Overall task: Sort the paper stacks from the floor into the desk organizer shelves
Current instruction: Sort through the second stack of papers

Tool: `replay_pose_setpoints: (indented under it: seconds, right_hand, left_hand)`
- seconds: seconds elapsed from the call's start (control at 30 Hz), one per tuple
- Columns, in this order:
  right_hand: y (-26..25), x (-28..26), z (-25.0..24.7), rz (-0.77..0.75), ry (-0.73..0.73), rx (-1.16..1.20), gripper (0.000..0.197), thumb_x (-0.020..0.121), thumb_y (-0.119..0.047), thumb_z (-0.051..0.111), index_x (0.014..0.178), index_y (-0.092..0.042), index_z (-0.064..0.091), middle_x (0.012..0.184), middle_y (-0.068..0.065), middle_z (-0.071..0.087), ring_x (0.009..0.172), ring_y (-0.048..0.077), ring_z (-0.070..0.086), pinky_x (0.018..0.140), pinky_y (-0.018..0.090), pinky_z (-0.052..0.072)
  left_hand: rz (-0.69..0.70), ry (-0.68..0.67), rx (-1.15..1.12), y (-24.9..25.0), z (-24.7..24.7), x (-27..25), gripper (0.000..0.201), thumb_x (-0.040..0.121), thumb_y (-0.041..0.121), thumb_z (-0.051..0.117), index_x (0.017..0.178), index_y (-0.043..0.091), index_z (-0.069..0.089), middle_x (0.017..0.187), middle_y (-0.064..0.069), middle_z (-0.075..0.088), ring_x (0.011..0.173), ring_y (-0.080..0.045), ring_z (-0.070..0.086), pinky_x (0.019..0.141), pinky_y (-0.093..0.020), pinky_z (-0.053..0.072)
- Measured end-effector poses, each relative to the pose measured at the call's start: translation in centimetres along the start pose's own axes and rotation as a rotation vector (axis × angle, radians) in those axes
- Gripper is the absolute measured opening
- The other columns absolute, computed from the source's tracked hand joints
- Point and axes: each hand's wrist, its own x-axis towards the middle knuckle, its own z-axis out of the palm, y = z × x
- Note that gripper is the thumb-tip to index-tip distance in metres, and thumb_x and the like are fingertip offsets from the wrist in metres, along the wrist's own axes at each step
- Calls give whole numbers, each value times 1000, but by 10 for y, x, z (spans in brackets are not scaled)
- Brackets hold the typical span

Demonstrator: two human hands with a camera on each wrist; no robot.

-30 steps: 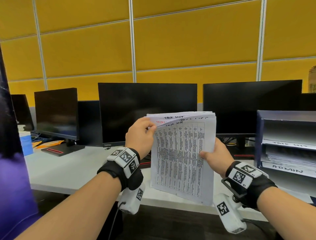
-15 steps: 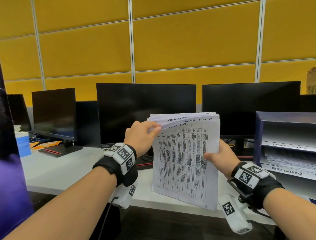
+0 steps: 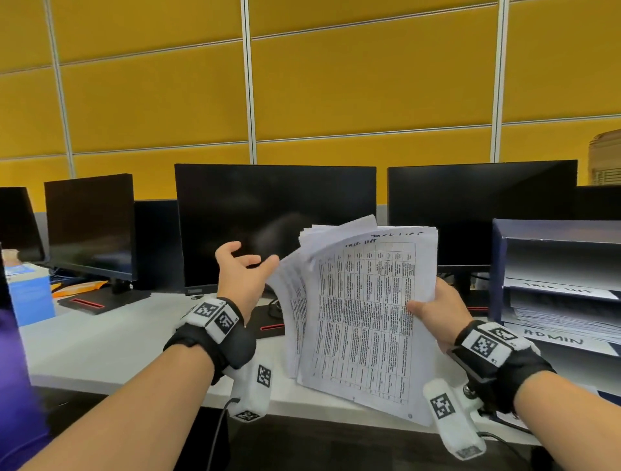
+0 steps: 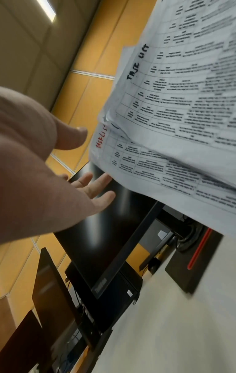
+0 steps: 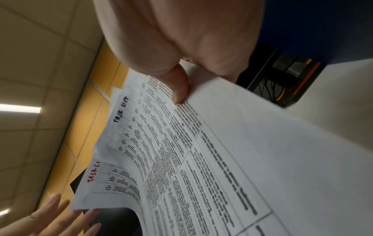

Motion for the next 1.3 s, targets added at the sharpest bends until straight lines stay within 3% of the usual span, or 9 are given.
replay_pose_setpoints:
  seconds: [0.23, 0.37, 0.47, 0.6, 0.77, 0.87, 0.93, 1.1, 1.3]
  right_hand:
    - [10, 2, -6, -30, -9, -2, 37, 83, 6, 63, 108, -21, 61, 116, 5, 66, 108, 23, 62, 94, 49, 50]
    - [7, 2, -10, -26, -39, 29, 41, 84, 7, 61, 120, -12, 58, 118, 5, 64, 110, 24, 60, 96, 48, 49]
    - [7, 4, -10, -16, -48, -43, 39, 84, 9, 60, 119, -8, 60, 118, 8, 65, 110, 26, 61, 98, 49, 48]
    - [4, 7, -8, 59, 133, -85, 21, 86, 1, 60, 105, -4, 64, 106, 13, 67, 98, 32, 62, 92, 52, 50]
    - [-10, 10, -11, 129, 348, -103, 25, 88, -4, 57, 113, -2, 57, 113, 15, 62, 102, 36, 59, 81, 34, 46]
    - [-15, 10, -13, 119, 341, -99, 26, 86, -9, 62, 111, -5, 60, 113, 14, 65, 99, 34, 60, 77, 32, 45]
    - [-20, 6, -10, 62, 304, -91, 23, 85, -12, 64, 107, -4, 62, 108, 14, 66, 96, 32, 62, 78, 36, 49]
    - [-30, -5, 4, -67, 71, 45, 30, 75, 2, 69, 101, -12, 65, 106, 7, 70, 99, 25, 66, 91, 50, 52]
    - [-37, -16, 3, -86, -102, 163, 33, 83, 5, 64, 111, -11, 62, 105, 8, 71, 99, 24, 67, 88, 48, 54]
  left_hand:
    - [-70, -127, 10, -35, 19, 3, 75, 81, 12, 76, 141, 16, 32, 124, -2, 56, 101, -16, 60, 76, -31, 52]
    - [-138, -165, 7, -53, 27, 2, 39, 85, 16, 72, 120, 14, 56, 109, -1, 67, 99, -21, 65, 84, -39, 53]
    - [-91, -32, 33, -58, 25, 1, 13, 87, 16, 70, 97, 8, 71, 91, -5, 70, 84, -23, 65, 79, -40, 54]
    - [-46, 226, 93, -46, 0, 6, 22, 85, 17, 70, 66, 15, 62, 73, -9, 64, 72, -29, 61, 73, -42, 52]
    - [48, 217, 155, -19, -39, 5, 25, 87, 18, 67, 65, 23, 58, 81, -12, 66, 78, -28, 61, 76, -41, 52]
    - [30, 114, 62, -10, -49, 1, 6, 88, 13, 67, 86, 18, 69, 89, -5, 69, 86, -24, 65, 81, -40, 54]
    - [1, 38, 8, -8, -46, -3, 18, 87, 10, 69, 105, 11, 71, 93, -3, 70, 90, -23, 67, 83, -39, 54]
    - [2, -83, 62, -13, -9, -16, 5, 84, 16, 74, 84, 12, 71, 86, -9, 73, 81, -27, 71, 77, -44, 58]
    - [-42, -132, -94, -27, 25, -26, 7, 87, 14, 70, 91, 19, 68, 84, 2, 73, 71, -10, 70, 54, -20, 53]
